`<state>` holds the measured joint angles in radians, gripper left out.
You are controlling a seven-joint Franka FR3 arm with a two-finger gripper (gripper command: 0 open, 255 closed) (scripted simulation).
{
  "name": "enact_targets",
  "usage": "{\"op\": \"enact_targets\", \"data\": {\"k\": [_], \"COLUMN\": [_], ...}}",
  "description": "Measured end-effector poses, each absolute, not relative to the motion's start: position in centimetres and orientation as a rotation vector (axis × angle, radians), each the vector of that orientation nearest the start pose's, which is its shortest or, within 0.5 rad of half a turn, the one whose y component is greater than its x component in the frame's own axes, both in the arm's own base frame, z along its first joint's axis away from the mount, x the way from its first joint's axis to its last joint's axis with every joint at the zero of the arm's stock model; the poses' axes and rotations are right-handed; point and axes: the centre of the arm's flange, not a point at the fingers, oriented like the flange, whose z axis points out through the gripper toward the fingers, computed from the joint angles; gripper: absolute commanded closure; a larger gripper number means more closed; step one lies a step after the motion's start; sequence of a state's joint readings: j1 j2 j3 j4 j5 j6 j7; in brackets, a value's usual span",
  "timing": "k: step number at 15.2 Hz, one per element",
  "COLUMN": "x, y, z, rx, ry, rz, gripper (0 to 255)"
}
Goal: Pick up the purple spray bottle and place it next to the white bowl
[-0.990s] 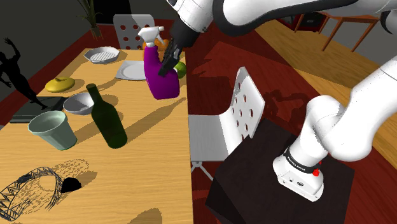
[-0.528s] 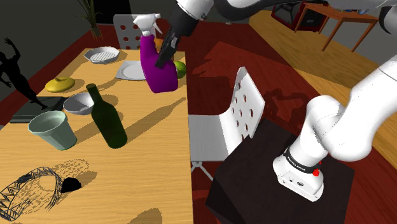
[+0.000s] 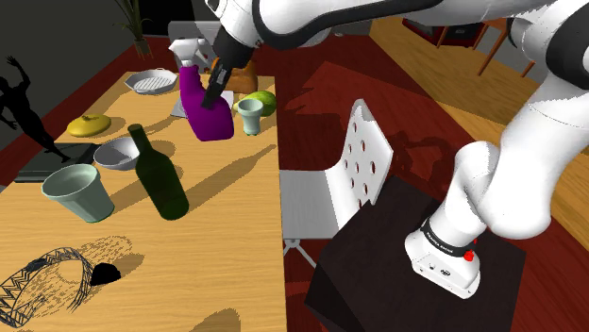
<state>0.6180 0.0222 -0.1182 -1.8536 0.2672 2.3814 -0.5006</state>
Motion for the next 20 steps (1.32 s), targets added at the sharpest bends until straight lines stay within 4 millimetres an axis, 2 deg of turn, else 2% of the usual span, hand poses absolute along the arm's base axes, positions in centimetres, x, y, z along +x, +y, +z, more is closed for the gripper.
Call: {"op": "enact_targets", "data": {"k": [17, 20], "x": [71.5, 73.4], "y": [36.5, 37.1], "z": [45.1, 43.1], "rx": [-2.572, -2.572], "ry": [-1.171, -1.171], "rz": [-0.728, -0.729], "gripper": [255, 255]}}
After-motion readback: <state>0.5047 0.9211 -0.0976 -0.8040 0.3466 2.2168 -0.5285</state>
